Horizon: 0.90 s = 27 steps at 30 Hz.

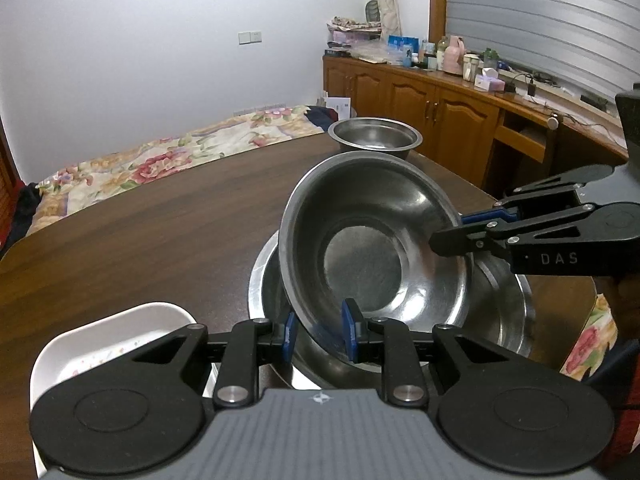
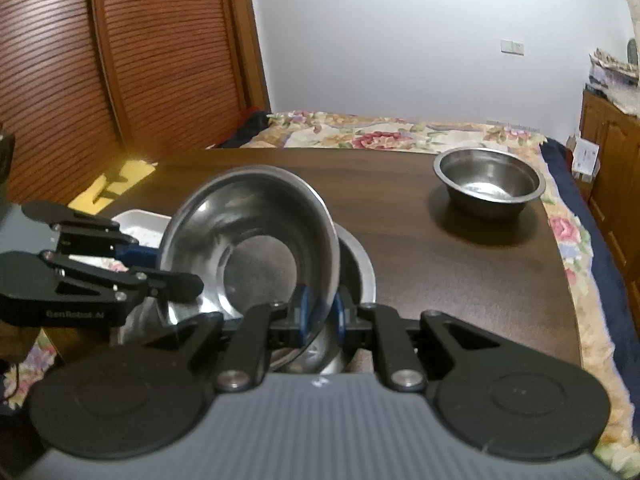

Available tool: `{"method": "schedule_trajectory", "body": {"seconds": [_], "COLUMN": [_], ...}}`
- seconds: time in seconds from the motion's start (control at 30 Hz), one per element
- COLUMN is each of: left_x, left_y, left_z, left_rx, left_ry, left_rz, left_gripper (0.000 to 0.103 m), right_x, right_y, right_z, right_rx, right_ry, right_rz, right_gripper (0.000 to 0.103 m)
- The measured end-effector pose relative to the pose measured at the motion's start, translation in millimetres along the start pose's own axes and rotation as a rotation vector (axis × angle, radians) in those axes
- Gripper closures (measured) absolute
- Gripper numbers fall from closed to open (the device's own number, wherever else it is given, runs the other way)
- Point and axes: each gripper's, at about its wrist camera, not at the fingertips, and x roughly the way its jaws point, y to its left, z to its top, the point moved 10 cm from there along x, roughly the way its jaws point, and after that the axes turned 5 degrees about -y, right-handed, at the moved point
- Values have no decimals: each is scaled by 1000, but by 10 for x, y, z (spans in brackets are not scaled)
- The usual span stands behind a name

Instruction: Organize plates and bowls

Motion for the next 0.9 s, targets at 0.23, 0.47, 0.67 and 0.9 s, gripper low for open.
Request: {"method": "schedule_trajectory", "body": {"seconds": [0.23,0.47,0.67,0.9], "left_x": [23,23,-11,-46], "left_y": [0,7,37,27], "left_z": [-27,-30,-14,-7], "left_rx": [23,15,-5,-3], "left_ry": [-9,-14,-30,-40], "left_rz": [16,25,30,36], "left_gripper": [80,82,84,84], "right_x": [3,24,58,92], "right_y": [79,137,162,152], "right_z": [0,10,15,43], "right_rx": [-145,-225,-237,-229], "right_ry": [27,71,76,106], "right_rz": [-40,-39,-43,-23], "right_gripper": [88,89,89,89]}}
